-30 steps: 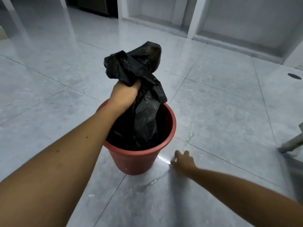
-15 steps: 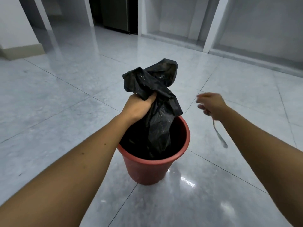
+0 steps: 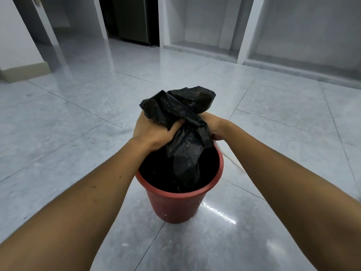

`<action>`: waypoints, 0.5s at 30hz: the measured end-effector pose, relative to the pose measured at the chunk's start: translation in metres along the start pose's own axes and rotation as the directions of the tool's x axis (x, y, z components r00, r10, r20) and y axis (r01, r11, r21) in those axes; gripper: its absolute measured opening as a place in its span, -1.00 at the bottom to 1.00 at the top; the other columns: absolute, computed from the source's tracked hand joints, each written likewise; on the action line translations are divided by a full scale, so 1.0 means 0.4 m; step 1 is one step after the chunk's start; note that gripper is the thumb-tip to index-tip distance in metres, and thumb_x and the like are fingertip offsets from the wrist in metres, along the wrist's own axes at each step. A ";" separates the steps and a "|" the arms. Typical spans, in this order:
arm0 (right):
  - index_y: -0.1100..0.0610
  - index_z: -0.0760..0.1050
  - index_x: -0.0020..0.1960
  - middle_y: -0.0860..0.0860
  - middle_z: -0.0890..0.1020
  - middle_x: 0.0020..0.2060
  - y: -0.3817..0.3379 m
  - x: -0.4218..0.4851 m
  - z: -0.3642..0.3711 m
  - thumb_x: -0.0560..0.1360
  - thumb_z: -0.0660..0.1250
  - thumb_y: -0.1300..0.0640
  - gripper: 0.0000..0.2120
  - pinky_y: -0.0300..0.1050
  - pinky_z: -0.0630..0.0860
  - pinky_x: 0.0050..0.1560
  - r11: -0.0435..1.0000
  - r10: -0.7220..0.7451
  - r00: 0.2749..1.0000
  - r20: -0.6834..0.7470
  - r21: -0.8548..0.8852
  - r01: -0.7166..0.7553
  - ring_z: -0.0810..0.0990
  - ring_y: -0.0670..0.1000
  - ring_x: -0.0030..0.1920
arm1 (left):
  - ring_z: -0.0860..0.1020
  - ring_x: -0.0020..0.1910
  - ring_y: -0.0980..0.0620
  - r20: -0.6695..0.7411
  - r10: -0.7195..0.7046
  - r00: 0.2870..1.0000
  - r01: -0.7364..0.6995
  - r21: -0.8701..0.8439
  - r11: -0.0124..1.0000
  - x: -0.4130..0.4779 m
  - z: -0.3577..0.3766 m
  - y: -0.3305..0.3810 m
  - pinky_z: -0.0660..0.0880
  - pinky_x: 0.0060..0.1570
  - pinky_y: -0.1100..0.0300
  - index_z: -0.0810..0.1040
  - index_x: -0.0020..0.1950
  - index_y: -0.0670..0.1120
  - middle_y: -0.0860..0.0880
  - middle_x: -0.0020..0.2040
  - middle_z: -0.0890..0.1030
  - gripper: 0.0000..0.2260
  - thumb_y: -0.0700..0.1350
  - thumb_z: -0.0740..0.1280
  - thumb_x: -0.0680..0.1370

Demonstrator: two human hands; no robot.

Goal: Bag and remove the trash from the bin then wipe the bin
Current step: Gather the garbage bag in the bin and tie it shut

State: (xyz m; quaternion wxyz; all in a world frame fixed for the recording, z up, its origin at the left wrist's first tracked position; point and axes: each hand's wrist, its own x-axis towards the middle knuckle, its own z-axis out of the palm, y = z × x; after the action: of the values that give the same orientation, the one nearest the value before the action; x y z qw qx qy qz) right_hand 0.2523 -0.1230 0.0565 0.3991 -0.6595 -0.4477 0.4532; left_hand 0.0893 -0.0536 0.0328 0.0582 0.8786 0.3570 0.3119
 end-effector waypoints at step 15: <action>0.07 0.60 -0.29 -0.05 0.60 -0.41 0.045 -0.037 -0.077 0.54 0.29 0.00 -0.72 -0.27 0.53 -0.42 0.892 0.421 0.829 0.369 -0.334 -0.304 0.56 -0.13 -0.47 | 0.55 0.04 -0.24 0.123 -0.605 0.786 0.610 0.004 0.793 0.006 0.014 -0.009 0.35 -0.18 0.09 0.54 -0.01 -0.21 -0.22 0.04 0.60 -0.49 0.23 0.12 0.56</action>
State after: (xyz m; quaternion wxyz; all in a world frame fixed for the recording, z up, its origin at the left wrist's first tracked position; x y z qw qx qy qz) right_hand 0.2831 -0.1457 0.0515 0.1055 -0.6626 -0.4457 0.5926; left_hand 0.0918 -0.0487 0.0283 0.1923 0.7328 0.6106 0.2307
